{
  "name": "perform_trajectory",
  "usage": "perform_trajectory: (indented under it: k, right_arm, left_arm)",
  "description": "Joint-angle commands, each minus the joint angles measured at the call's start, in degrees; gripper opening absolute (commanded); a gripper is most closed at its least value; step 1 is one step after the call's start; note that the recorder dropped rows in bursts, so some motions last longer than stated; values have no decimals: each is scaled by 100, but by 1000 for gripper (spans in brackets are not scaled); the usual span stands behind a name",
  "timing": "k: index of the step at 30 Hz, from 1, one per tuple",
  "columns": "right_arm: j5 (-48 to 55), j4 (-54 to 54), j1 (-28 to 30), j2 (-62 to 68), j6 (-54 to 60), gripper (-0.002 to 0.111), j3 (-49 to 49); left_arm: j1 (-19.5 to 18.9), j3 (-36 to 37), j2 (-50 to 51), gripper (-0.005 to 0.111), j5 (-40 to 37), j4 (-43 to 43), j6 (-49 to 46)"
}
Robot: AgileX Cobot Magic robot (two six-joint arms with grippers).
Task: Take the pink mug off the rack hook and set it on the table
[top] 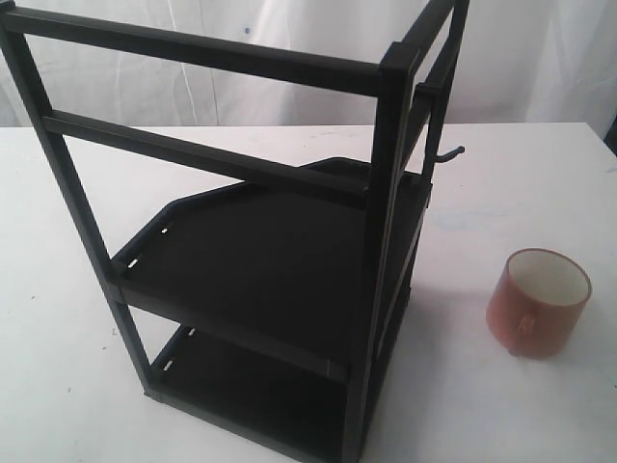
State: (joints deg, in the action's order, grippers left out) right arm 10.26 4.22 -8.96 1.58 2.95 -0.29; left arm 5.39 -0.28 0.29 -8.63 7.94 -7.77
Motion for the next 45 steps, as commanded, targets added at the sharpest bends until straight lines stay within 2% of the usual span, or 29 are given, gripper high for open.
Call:
perform_trajectory:
  k: [1, 45]
  right_arm:
    - [-24, 3, 44, -26, -27, 0, 29]
    - [-24, 14, 44, -26, -195, 0, 29]
  left_arm:
    - [-11, 28, -29, 0, 4, 34, 10]
    - [-11, 28, -29, 0, 4, 34, 10]
